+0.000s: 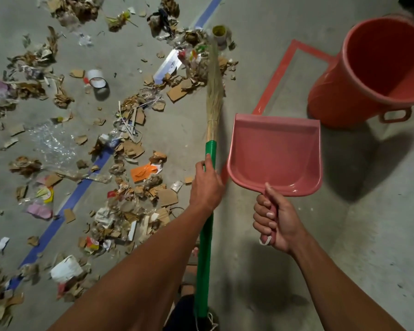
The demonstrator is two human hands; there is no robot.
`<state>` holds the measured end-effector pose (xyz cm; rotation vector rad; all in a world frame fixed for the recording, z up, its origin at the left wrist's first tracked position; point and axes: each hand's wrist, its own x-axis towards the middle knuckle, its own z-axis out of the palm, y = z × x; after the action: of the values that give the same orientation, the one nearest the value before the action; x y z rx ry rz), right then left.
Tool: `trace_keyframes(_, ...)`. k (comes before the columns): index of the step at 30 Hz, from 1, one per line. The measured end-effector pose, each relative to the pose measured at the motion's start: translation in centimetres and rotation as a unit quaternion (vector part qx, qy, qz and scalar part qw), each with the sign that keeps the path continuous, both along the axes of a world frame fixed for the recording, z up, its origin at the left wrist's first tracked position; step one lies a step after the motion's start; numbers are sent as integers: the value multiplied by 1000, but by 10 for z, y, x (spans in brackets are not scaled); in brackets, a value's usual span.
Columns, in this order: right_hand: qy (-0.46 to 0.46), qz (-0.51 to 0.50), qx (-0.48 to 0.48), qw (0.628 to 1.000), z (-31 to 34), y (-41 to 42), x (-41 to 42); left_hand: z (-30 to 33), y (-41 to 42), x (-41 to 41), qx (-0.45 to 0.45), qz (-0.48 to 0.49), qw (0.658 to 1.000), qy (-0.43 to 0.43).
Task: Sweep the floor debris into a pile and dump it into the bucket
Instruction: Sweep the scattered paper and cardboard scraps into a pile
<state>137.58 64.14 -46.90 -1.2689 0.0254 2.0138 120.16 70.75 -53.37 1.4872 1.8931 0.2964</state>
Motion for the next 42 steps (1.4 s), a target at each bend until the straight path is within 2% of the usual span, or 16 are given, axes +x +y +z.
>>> trace_keyframes(12,-35,-21,31,999,-6,160,42,-13,176,44,-13,-73,997,14)
trace_keyframes(23,-35,19,26,999,-84,317,128,-89,385,138,-24,-45,998,-34)
trace_keyframes(27,-29,28,28,999,-111,362,148,-120,434,151,-71,31,995,-58)
trace_keyframes(32,-16,58,21,998,-125,386,143,-134,445,142,-56,164,983,-58)
trace_keyframes(39,19,89,-10,996,-124,388,114,-134,425,101,-46,375,924,-61)
trace_keyframes(42,26,99,-16,995,-119,393,105,-124,411,88,-34,425,903,-60)
